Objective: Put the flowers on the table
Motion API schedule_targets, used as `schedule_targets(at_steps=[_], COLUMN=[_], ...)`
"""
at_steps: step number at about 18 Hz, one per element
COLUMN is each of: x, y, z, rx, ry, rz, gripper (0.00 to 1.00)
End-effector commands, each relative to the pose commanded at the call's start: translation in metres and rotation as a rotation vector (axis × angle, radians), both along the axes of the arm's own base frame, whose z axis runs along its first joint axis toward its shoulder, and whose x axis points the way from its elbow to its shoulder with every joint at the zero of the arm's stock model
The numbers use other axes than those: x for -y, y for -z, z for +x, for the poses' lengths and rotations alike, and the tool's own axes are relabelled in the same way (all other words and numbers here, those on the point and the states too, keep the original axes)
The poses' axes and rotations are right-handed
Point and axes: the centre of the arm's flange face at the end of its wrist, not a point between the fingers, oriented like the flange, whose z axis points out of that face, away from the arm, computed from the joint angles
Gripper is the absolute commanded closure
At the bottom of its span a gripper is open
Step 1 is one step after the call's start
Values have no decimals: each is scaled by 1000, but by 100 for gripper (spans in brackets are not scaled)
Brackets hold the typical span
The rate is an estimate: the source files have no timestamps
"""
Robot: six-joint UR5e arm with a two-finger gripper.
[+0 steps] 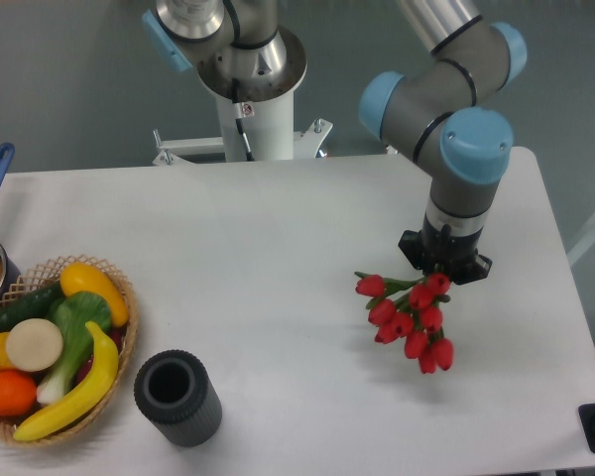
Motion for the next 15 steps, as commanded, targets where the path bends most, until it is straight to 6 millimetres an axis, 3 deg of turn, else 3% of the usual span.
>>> schedule_targets(at_steps=[1, 2, 7, 13, 15], x=[-1, -1, 6, 46, 47], y=[0, -1, -13, -23, -27], z=[0, 0, -2, -16, -22], rx=[-2, -7, -64, -83, -118], ry=[0, -2, -12, -69, -76], rz=[-1, 0, 25, 34, 48], gripper=[9, 0, 0, 0, 0])
